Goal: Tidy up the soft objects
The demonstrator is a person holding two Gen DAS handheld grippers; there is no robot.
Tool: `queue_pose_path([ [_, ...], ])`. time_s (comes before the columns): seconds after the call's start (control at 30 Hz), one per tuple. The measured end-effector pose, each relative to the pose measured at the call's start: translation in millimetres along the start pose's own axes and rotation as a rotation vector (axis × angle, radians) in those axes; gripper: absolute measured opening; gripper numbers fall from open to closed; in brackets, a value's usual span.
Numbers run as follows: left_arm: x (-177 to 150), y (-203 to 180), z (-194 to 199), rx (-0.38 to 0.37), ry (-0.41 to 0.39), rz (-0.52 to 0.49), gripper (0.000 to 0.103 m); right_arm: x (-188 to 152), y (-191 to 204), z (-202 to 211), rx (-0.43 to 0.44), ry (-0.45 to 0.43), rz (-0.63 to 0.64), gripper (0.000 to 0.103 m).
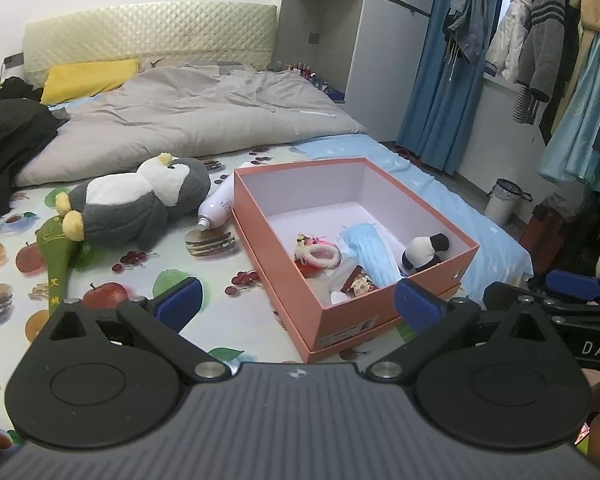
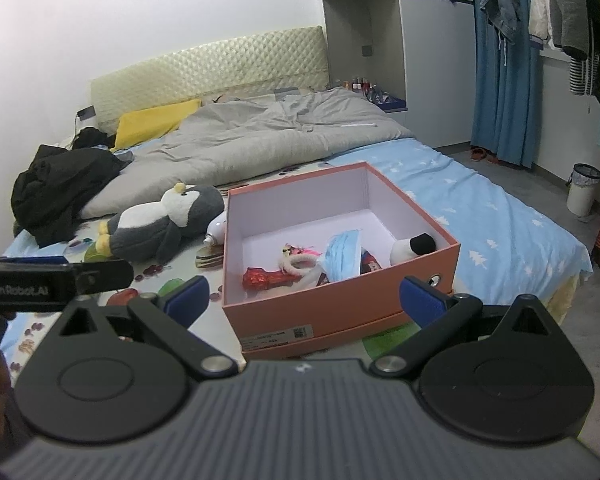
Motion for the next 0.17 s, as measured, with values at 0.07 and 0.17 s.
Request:
queue_pose_path([
  [0.07, -0.2, 0.4, 1.3, -0.001, -0.003, 0.0, 0.103, 0.7, 1.0, 0.5, -0.004, -0.001, 0.006, 0.103],
  [0.17, -0.5, 0.1, 3.6, -0.012, -0.007, 0.002, 0.103, 1.0, 3.0, 0.7, 0.0, -0.003, 0.012, 0.103],
])
Point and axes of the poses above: each gripper's, at about its wrist camera, not at the fingertips, and z roughly against the way its jaws point, y to its left, x to its top, the point moved 4 cm from there along -z, roughly the way its jaws point, and after that the axes turned 9 degrees about z, right-handed, at the moved point
